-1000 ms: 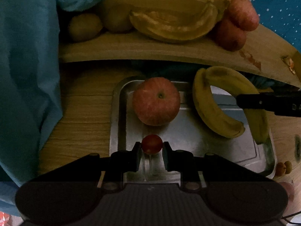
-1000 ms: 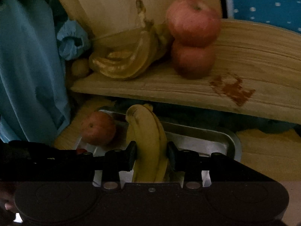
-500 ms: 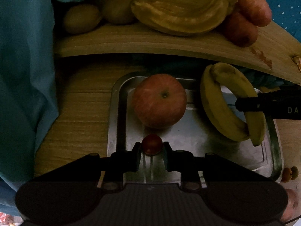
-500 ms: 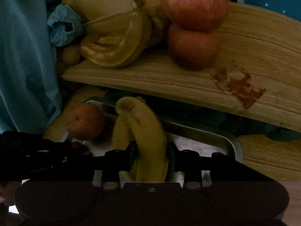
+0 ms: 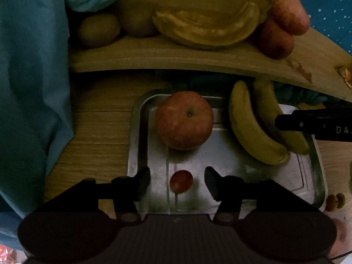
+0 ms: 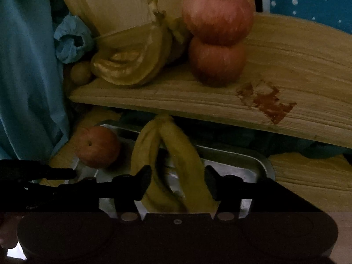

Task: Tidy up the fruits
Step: 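Open the right gripper to release the banana while the left gripper releases the tomato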

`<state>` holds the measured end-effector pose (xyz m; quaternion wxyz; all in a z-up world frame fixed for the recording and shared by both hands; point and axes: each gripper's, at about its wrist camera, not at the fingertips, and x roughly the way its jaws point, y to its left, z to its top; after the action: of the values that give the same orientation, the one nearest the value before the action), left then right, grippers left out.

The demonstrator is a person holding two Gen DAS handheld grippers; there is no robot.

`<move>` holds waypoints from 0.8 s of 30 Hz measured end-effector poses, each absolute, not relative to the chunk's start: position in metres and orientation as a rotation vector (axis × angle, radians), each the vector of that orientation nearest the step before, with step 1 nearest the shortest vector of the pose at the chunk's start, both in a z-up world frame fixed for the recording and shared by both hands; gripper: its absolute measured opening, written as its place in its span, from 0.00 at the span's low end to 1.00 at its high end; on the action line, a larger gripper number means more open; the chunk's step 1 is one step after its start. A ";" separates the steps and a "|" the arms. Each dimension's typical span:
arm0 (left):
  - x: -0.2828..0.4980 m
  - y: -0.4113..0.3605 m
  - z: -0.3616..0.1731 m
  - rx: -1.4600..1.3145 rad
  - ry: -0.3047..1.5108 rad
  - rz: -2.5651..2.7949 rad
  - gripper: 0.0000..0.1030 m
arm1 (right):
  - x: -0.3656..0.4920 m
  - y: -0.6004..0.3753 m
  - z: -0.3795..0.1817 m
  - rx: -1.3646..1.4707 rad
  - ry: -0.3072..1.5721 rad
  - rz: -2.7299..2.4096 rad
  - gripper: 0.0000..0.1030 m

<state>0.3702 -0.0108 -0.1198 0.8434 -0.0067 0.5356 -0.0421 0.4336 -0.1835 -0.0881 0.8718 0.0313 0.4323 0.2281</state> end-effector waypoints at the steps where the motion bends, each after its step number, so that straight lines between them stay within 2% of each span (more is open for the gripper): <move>1: 0.369 -0.010 -0.118 -0.015 1.125 -0.089 0.63 | 0.430 -0.185 -0.086 0.067 0.892 0.469 0.62; 3: 0.364 -0.010 -0.113 -0.014 1.110 -0.089 0.67 | 0.423 -0.186 -0.081 0.069 0.876 0.457 0.65; 8: 0.352 -0.010 -0.102 -0.014 1.071 -0.086 0.82 | 0.396 -0.193 -0.066 0.063 0.818 0.427 0.82; 12: 0.344 -0.009 -0.093 -0.010 1.046 -0.081 0.90 | 0.371 -0.201 -0.055 0.065 0.778 0.392 0.90; 14: 0.337 -0.009 -0.088 -0.008 1.032 -0.076 0.97 | 0.358 -0.204 -0.051 0.065 0.762 0.375 0.96; 17: 0.328 -0.010 -0.081 -0.008 1.019 -0.072 1.00 | 0.339 -0.209 -0.047 0.061 0.737 0.346 0.99; 24: 0.307 -0.012 -0.070 0.019 1.007 -0.093 1.00 | 0.295 -0.222 -0.043 0.059 0.722 0.278 0.99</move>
<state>0.3065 -0.0123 -0.0700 0.8749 0.0089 0.4822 -0.0448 0.2947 -0.2223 -0.0430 0.9256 0.0286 0.3522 0.1354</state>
